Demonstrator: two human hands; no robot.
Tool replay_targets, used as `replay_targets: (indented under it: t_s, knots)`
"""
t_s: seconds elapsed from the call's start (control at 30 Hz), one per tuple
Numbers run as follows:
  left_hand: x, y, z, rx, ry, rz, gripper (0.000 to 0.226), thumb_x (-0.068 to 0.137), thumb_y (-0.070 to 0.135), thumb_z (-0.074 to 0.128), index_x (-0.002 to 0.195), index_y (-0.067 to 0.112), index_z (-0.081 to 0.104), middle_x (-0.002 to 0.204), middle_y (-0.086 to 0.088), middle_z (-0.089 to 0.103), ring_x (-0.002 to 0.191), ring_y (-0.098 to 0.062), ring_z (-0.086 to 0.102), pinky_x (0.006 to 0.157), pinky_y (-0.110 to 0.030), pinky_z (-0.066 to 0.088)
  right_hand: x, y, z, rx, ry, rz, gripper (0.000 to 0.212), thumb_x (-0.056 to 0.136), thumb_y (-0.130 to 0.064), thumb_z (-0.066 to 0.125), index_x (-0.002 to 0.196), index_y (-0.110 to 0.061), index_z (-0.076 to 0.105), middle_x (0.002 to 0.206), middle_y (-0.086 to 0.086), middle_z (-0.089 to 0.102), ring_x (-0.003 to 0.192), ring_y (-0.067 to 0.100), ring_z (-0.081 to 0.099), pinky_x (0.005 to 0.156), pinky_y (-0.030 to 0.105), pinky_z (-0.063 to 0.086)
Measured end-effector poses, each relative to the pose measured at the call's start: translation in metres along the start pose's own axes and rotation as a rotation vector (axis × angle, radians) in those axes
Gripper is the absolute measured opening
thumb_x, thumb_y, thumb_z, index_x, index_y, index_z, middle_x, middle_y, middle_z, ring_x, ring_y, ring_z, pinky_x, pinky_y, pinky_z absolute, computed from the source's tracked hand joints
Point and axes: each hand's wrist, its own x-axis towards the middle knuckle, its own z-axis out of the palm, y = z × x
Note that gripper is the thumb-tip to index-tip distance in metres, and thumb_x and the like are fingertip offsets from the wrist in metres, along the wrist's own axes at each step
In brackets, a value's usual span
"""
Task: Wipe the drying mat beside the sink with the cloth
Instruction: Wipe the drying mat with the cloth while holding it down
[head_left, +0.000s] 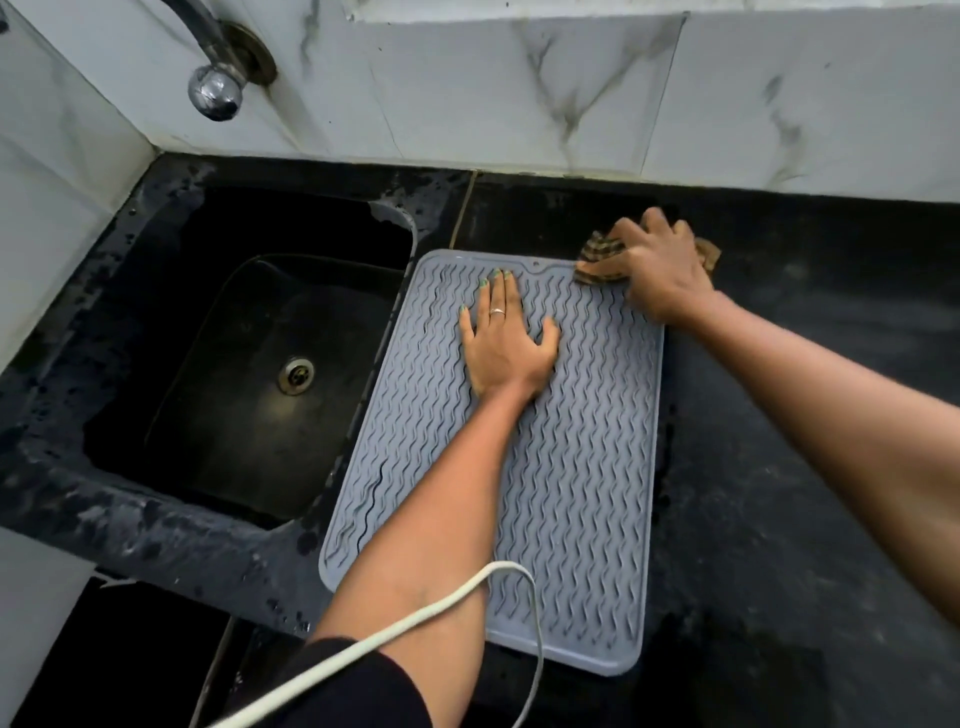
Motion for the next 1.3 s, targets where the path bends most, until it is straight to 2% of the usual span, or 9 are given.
replay_targets:
  t_s: [0.17, 0.27, 0.37, 0.43, 0.6, 0.87, 0.97, 1.13, 1.3]
  knots:
    - [-0.001, 0.000, -0.001, 0.019, -0.013, 0.001, 0.074, 0.093, 0.050, 0.034, 0.153, 0.017, 0.008, 0.162, -0.002, 0.007, 0.150, -0.018, 0.004, 0.121, -0.043, -0.001, -0.024, 0.030, -0.003, -0.039, -0.009, 0.038, 0.054, 0.073, 0.000, 0.066, 0.116, -0.034, 0.067, 0.122, 0.011, 0.054, 0.103, 0.036, 0.039, 0.083, 0.046, 0.036]
    - [0.003, 0.003, -0.005, 0.064, -0.013, 0.202, 0.069, 0.094, 0.037, 0.037, 0.154, 0.020, 0.006, 0.163, 0.000, 0.002, 0.150, -0.019, 0.001, 0.122, -0.043, -0.001, -0.021, 0.029, -0.010, -0.033, 0.001, 0.040, 0.046, 0.075, 0.000, 0.061, 0.112, -0.025, 0.071, 0.121, 0.011, 0.054, 0.105, 0.038, 0.040, 0.083, 0.048, 0.037]
    - [0.009, 0.004, -0.004, 0.086, -0.136, 0.374, 0.064, 0.096, 0.027, 0.033, 0.154, 0.025, 0.007, 0.162, 0.006, 0.005, 0.150, -0.018, 0.005, 0.123, -0.042, 0.000, -0.005, 0.012, -0.021, 0.043, 0.089, 0.038, 0.042, 0.077, -0.002, 0.060, 0.112, -0.022, 0.070, 0.124, 0.014, 0.053, 0.110, 0.041, 0.042, 0.082, 0.049, 0.040]
    - [0.012, 0.002, -0.002, 0.084, -0.160, 0.366, 0.062, 0.097, 0.026, 0.032, 0.154, 0.025, 0.007, 0.162, 0.006, 0.008, 0.150, -0.017, 0.007, 0.123, -0.041, 0.001, 0.007, -0.011, -0.021, 0.137, 0.134, 0.026, 0.049, 0.082, 0.000, 0.056, 0.123, -0.028, 0.063, 0.130, 0.015, 0.049, 0.115, 0.042, 0.040, 0.083, 0.050, 0.040]
    - [0.013, 0.001, -0.001, 0.065, -0.137, 0.344, 0.059, 0.096, 0.026, 0.032, 0.153, 0.023, 0.015, 0.161, 0.004, 0.017, 0.149, -0.015, 0.011, 0.123, -0.041, 0.004, 0.009, -0.037, -0.003, 0.139, -0.064, 0.019, 0.061, 0.085, 0.000, 0.053, 0.136, -0.031, 0.048, 0.139, 0.013, 0.040, 0.121, 0.039, 0.034, 0.097, 0.055, 0.035]
    - [0.012, 0.000, 0.000, 0.034, -0.136, 0.341, 0.059, 0.097, 0.028, 0.028, 0.153, 0.028, 0.010, 0.161, 0.009, 0.013, 0.149, -0.013, 0.010, 0.123, -0.040, 0.002, -0.054, 0.047, -0.007, -0.006, -0.060, 0.061, 0.056, 0.079, 0.002, 0.059, 0.124, -0.031, 0.062, 0.127, 0.016, 0.050, 0.106, 0.040, 0.040, 0.083, 0.051, 0.037]
    - [0.012, 0.000, 0.001, 0.031, -0.143, 0.340, 0.057, 0.098, 0.033, 0.027, 0.153, 0.027, 0.011, 0.161, 0.007, 0.012, 0.150, -0.015, 0.008, 0.122, -0.041, 0.000, -0.051, 0.047, -0.010, 0.073, -0.051, 0.114, 0.053, 0.082, 0.002, 0.052, 0.122, -0.032, 0.063, 0.127, 0.014, 0.050, 0.108, 0.040, 0.038, 0.088, 0.051, 0.034]
    - [0.012, 0.002, -0.003, 0.020, -0.113, 0.434, 0.055, 0.100, 0.033, 0.029, 0.152, 0.022, 0.017, 0.161, 0.000, 0.013, 0.150, -0.019, 0.007, 0.122, -0.040, -0.002, -0.031, 0.002, -0.014, 0.393, 0.126, 0.402, 0.056, 0.086, -0.006, 0.046, 0.131, -0.038, 0.052, 0.138, 0.012, 0.040, 0.123, 0.043, 0.031, 0.099, 0.050, 0.025]
    - [0.013, 0.004, -0.003, 0.052, -0.129, 0.404, 0.056, 0.100, 0.029, 0.026, 0.152, 0.013, 0.015, 0.161, -0.004, 0.016, 0.149, -0.018, 0.011, 0.122, -0.036, -0.002, -0.027, -0.050, 0.007, 0.378, -0.093, 0.337, 0.058, 0.089, -0.013, 0.046, 0.144, -0.028, 0.036, 0.158, 0.011, 0.018, 0.141, 0.039, 0.016, 0.114, 0.052, 0.016]
